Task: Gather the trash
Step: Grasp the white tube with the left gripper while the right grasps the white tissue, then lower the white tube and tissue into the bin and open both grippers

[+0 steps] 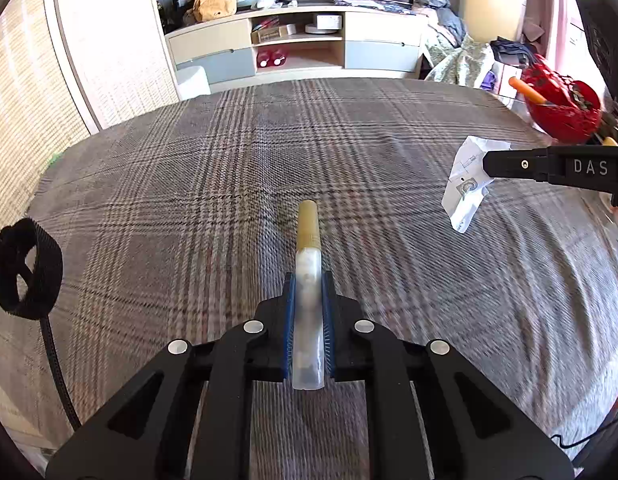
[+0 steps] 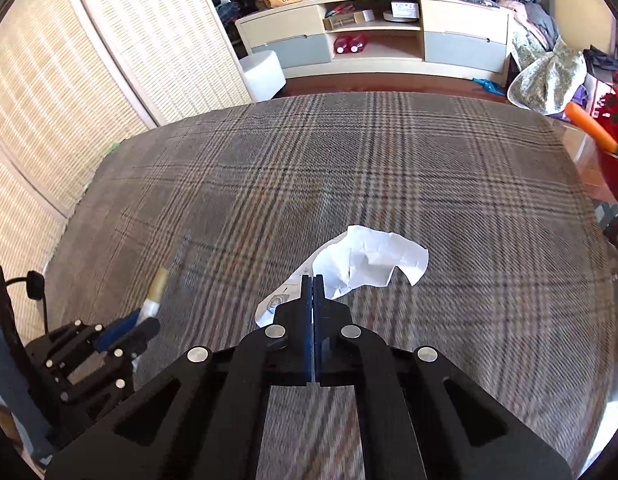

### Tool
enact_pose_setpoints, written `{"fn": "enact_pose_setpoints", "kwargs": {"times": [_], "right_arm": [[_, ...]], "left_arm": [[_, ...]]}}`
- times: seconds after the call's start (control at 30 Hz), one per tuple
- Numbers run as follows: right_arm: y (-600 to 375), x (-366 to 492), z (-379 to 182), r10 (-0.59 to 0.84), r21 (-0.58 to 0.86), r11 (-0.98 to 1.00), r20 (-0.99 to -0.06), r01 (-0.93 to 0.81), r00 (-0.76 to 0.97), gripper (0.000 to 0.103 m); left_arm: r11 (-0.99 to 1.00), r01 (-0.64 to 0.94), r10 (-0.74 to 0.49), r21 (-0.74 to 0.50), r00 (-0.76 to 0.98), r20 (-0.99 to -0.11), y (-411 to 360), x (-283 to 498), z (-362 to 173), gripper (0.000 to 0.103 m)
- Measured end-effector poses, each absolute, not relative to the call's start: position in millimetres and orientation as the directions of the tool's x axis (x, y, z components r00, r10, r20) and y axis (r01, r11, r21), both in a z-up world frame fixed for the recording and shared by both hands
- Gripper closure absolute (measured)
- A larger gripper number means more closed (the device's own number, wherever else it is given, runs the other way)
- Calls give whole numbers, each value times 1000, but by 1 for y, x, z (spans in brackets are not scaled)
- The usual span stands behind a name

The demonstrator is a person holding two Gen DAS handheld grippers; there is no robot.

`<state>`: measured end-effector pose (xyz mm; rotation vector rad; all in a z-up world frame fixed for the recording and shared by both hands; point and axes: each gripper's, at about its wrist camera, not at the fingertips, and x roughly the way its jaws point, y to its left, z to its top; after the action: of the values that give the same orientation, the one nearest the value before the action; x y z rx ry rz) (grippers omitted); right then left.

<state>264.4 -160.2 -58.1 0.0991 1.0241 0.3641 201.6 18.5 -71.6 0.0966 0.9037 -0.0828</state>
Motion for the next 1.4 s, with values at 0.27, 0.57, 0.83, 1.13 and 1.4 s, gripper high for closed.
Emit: {"fn": "enact_pose_setpoints", "kwargs": {"times": [0.27,0.57,0.83,1.13,1.4], "right_arm": [[-174,179,-9,297,174,945,-810,-277,506,101],[-182,55,26,238,61,947,-794,-317,559,101],[-188,-25,-3,233,54,940,-823,-337,518,101],[-195,-65,-72,254,125,948,-852,-293,458,101],[-192,-59,-141,282,201,949,-887,-244,366,101]], "left_arm": [[988,152,-85,20,652,-754,5,121,-24,92],[983,184,-126,-2,663,-738,-6,18,-2,91],[975,214,-182,-54,643,-744,-13,-54,-18,91],[967,236,-216,-100,537,-815,-23,-87,-90,91],[963,219,-237,-154,430,-871,-26,-82,-160,91]]}}
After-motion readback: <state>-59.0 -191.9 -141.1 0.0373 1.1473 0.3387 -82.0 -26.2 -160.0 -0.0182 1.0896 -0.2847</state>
